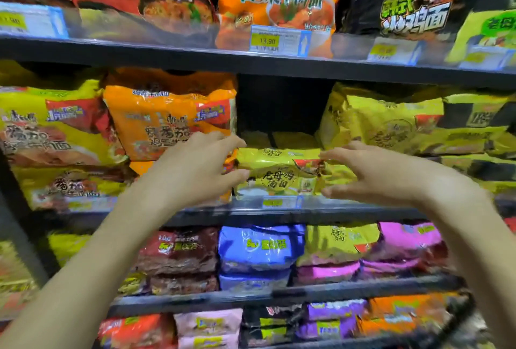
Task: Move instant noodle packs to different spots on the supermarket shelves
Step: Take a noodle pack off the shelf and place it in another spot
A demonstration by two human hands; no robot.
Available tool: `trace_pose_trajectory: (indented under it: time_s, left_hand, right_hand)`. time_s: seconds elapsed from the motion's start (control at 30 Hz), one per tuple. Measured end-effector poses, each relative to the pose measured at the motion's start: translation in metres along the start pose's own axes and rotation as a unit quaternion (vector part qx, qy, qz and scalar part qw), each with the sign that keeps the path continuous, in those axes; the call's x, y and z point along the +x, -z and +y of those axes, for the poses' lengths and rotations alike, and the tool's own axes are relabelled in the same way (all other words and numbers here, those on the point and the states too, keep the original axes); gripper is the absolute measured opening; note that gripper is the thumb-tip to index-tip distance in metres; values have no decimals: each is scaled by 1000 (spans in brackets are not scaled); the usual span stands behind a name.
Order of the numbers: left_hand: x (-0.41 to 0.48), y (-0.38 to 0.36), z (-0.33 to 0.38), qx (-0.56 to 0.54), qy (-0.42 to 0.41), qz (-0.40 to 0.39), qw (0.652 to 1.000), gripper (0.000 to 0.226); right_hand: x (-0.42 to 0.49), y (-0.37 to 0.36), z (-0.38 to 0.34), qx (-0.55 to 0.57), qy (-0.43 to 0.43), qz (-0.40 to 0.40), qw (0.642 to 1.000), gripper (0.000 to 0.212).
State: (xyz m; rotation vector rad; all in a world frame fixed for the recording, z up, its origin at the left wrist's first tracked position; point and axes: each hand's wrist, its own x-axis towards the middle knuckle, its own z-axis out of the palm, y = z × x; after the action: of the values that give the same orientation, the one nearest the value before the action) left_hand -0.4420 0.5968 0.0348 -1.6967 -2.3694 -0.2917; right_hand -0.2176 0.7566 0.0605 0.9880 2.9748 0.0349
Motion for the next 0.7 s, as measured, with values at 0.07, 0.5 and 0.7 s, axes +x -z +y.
trace_pose_trajectory:
  time_s: [0.07,0.5,0.7]
  left_hand:
    - [-7,-18,5,-18,1,-30,999,64]
    - [-43,-63,87,-19,-8,-99,995,64]
    - [-78,-76,140,-24,31,-122,992,59]
  right_hand:
    - [-9,-15,5,7,-15,-24,1000,75]
    - [-89,-77,61,45,-68,-86,993,77]
    - [-140,-106,90,54,-63,-95,992,72]
